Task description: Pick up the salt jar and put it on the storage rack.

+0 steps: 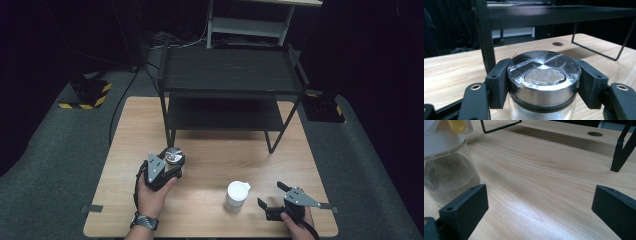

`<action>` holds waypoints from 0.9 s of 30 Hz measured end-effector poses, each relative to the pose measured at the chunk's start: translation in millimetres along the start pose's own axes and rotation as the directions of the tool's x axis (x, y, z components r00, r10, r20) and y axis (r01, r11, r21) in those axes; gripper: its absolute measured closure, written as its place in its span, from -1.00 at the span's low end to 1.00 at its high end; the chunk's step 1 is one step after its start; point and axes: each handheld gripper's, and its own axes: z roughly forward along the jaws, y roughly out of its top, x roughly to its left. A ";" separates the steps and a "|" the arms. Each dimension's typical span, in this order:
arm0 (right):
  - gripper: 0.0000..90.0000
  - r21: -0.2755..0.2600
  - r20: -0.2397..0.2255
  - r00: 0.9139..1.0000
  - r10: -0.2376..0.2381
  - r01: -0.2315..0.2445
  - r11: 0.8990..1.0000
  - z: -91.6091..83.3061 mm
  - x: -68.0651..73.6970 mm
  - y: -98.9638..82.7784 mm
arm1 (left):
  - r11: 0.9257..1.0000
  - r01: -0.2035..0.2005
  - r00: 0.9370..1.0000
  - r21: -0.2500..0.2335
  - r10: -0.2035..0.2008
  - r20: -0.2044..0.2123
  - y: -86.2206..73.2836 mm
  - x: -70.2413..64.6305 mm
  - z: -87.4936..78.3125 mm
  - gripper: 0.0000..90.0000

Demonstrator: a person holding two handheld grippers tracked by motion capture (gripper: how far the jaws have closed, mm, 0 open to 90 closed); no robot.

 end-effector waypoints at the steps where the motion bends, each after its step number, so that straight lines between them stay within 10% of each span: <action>1: -1.00 0.000 -0.001 1.000 0.000 0.000 1.000 0.0 -0.2 -0.1 | 1.000 -0.006 1.000 0.000 0.006 0.004 2.9 -1.0 -0.3 -0.22; 27: -1.00 -0.001 -0.017 1.000 -0.009 0.009 1.000 0.0 -2.2 -0.1 | 0.994 -0.052 0.998 -0.096 0.056 0.038 69.5 -31.5 -7.9 -0.22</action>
